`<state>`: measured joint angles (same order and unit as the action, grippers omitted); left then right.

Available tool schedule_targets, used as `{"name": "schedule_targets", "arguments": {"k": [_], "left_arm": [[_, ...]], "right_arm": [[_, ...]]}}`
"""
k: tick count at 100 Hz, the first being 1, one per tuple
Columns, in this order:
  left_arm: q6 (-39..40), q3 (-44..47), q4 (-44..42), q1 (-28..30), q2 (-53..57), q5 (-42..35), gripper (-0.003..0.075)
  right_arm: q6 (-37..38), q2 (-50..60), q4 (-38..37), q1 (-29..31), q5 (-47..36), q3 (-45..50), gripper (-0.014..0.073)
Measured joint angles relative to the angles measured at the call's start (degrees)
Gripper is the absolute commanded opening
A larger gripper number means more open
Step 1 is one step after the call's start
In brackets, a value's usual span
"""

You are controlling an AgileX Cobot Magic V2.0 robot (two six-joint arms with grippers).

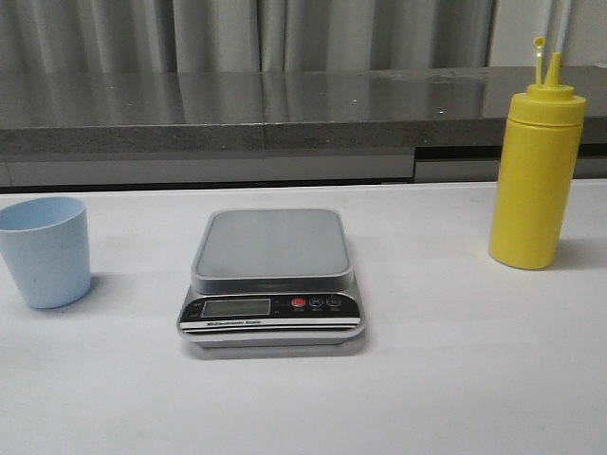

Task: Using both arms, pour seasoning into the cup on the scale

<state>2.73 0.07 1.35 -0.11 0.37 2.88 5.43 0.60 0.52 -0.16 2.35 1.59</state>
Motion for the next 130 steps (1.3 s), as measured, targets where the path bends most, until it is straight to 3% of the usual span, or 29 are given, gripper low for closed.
{"name": "schedule_targets", "arguments": {"k": [90,106,130], "left_arm": [[0.00,0.00,0.62,0.00,0.00,-0.07,-0.0021],[0.00,-1.24,0.75,0.00,-0.25,3.93,-0.0021],[0.00,-10.02,0.75,0.00,-11.35,7.76,-0.0021]], "right_arm": [[0.00,0.00,0.00,0.00,0.00,0.00,-0.0068],[0.00,0.00,0.00,0.00,0.00,0.00,-0.0068],[0.00,0.00,0.00,0.00,0.00,0.00,-0.0068]]}}
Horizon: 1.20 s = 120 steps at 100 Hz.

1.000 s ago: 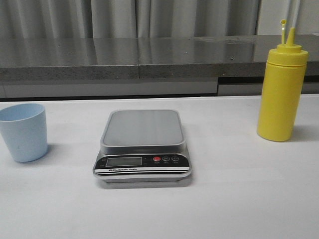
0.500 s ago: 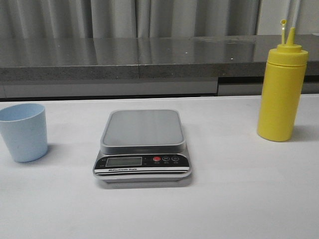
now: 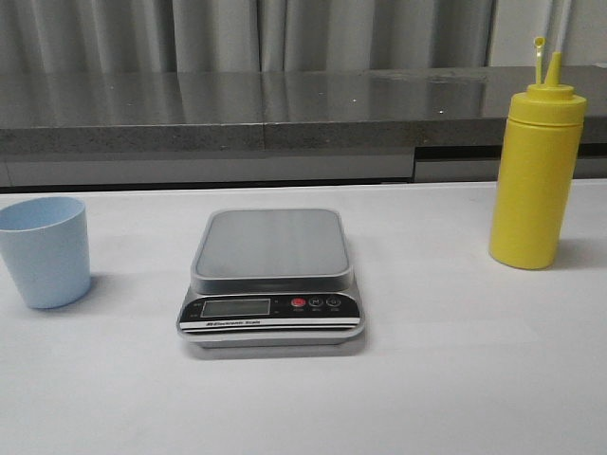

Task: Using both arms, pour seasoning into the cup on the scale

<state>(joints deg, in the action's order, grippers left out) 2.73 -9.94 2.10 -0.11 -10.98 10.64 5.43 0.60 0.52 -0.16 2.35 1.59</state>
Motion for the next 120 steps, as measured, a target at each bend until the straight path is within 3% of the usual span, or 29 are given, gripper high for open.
{"name": "schedule_targets", "arguments": {"k": [48,60,79,84,120], "left_arm": [[0.00,-26.67,0.00,0.00,-35.16,18.27,-0.0010],[-0.95,-31.90,0.00,0.00,-43.66,21.17,0.0101],[-3.78,-38.80,0.23,0.00,-55.53,22.60,0.0456],[-4.00,-40.44,0.23,0.00,-58.04,22.80,0.0507],[-4.16,-54.51,2.22,0.00,-77.06,33.52,0.0510]], "right_arm": [[0.00,0.00,0.00,0.00,0.05,0.00,-0.0068],[0.00,0.00,0.00,0.00,0.05,0.00,-0.0068],[0.00,0.00,0.00,0.00,0.05,0.00,-0.0068],[0.00,0.00,0.00,0.00,0.05,0.00,-0.0068],[0.00,0.00,0.00,0.00,0.05,0.00,-0.0068]]}}
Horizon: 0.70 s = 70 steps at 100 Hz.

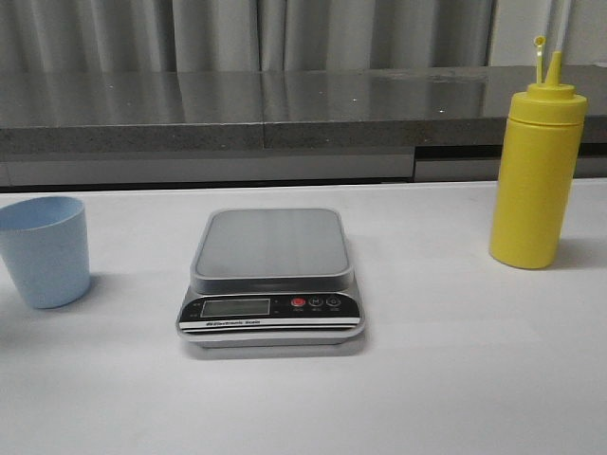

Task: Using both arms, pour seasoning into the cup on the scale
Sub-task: 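Lower the left gripper and grasp the light blue cup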

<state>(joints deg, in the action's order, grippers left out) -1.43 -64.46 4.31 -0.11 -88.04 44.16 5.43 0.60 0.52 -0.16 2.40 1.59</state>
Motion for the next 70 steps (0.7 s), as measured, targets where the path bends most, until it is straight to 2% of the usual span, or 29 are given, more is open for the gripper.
{"name": "schedule_targets", "arguments": {"k": [38,59,70], "left_arm": [[-0.14,-8.02,0.35,0.00,-12.73,2.82,0.0501],[-0.19,-8.16,0.47,0.00,-15.95,2.82,0.0358],[-0.19,-8.16,0.82,0.00,-17.06,2.82,0.0249]], "right_arm": [[0.00,0.00,0.00,0.00,0.00,0.00,-0.0068],[0.00,0.00,0.00,0.00,0.00,0.00,-0.0068],[0.00,0.00,0.00,0.00,0.09,0.00,-0.0068]]}}
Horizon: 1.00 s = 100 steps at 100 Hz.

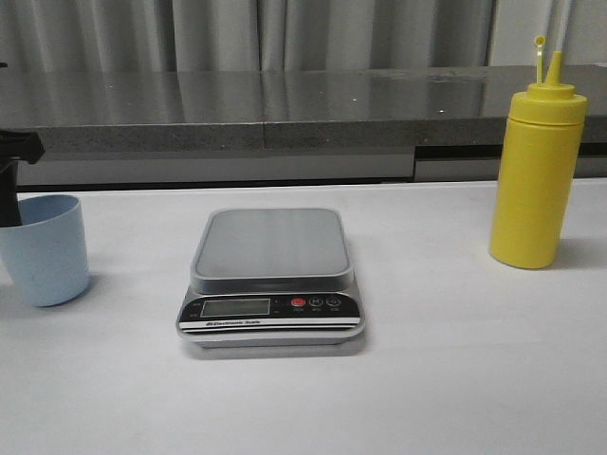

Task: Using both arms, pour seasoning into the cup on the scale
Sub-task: 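Lower the left gripper and grasp the light blue cup, then lift the blue cup with the left gripper and lower it onto the scale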

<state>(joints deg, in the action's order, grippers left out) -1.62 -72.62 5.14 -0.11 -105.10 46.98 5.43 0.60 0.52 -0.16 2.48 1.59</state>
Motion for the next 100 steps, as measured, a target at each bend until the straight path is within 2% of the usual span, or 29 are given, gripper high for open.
{"name": "schedule_targets", "arguments": {"k": [24,49,66,100], "left_arm": [[-0.08,-0.04,1.73,0.00,-0.38,0.00,-0.0020],[-0.08,-0.96,3.48,0.00,-0.38,0.33,-0.0020],[-0.29,-6.32,3.49,-1.14,-0.26,3.24,-0.0020],[-1.36,-26.84,2.77,-14.79,-2.34,11.77,-0.0020]], "right_arm": [[0.00,0.00,0.00,0.00,0.00,0.00,-0.0068],[0.00,0.00,0.00,0.00,0.00,0.00,-0.0068],[0.00,0.00,0.00,0.00,0.00,0.00,-0.0068],[0.00,0.00,0.00,0.00,0.00,0.00,-0.0068]]}}
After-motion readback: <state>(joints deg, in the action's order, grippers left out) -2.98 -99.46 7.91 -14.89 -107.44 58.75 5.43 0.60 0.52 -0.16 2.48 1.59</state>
